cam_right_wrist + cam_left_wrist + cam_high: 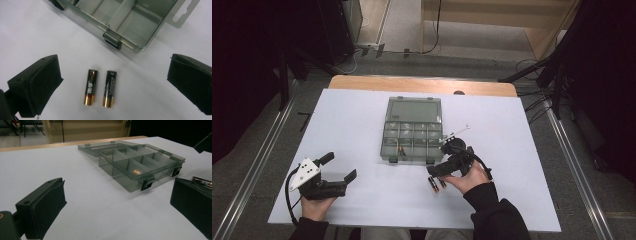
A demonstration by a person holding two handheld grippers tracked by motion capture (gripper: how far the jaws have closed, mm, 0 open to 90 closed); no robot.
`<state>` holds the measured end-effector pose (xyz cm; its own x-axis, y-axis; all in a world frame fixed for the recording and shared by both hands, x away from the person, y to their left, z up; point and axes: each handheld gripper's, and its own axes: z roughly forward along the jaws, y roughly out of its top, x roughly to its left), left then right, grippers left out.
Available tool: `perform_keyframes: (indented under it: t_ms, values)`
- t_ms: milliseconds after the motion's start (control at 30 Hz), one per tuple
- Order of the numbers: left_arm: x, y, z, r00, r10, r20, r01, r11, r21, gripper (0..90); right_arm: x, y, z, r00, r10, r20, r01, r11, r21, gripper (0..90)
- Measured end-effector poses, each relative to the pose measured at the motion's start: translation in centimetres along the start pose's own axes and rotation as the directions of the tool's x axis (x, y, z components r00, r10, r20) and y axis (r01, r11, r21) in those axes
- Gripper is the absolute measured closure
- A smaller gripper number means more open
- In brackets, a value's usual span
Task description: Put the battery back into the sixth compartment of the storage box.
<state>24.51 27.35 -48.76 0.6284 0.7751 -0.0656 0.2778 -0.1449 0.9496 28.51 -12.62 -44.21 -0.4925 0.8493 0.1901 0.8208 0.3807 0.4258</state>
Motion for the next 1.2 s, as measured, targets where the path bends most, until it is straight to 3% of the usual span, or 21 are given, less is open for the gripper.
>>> perform_keyframes:
  t_ms: [200, 333, 700, 800, 933, 967, 1000, 1200]
  values:
    - [0.0, 0.0, 0.0, 1.0, -0.002, 0.004, 0.002, 1.0, 0.001, 0.0, -0.1, -0.6, 0.3, 0.9999, -0.005, 0.015, 0.005, 1.0, 0.03, 0.0]
    - [0.0, 0.0, 0.1, 1.0, 0.0, 0.006, 0.0, 1.0, 0.008, 0.0, -0.2, -1.2, 1.0, 0.999, -0.018, 0.042, 0.015, 0.997, 0.078, 0.0]
    - [0.0, 0.0, 0.1, 1.0, 0.0, 0.009, 0.0, 1.0, 0.009, 0.0, 0.0, -1.6, 2.1, 0.9966, -0.043, 0.07, 0.034, 0.992, 0.125, 2.0]
    - [0.0, 0.0, 0.0, 1.0, 0.001, 0.008, -0.001, 1.0, 0.009, 0.0, 0.2, -1.7, 2.4, 0.9921, -0.059, 0.111, 0.043, 0.989, 0.143, 8.6]
    - [0.0, 0.0, 0.1, 1.0, 0.001, 0.008, -0.001, 1.0, 0.01, 0.0, 0.5, -1.8, 2.6, 0.9904, -0.063, 0.123, 0.043, 0.987, 0.158, 15.5]
    - [0.0, 0.0, 0.1, 1.0, 0.001, 0.008, -0.001, 1.0, 0.01, 0.0, 0.5, -1.8, 2.6, 0.9904, -0.063, 0.123, 0.043, 0.987, 0.158, 15.5]
    - [0.0, 0.0, 0.1, 1.0, 0.0, 0.009, 0.0, 1.0, 0.009, 0.0, 0.5, -1.9, 2.7, 0.9902, -0.077, 0.117, 0.057, 0.984, 0.168, 24.6]
    - [0.0, 0.0, 0.1, 1.0, 0.002, 0.009, -0.002, 0.9999, 0.011, 0.0, 0.7, -2.0, 2.7, 0.9924, -0.075, 0.097, 0.056, 0.981, 0.188, 33.5]
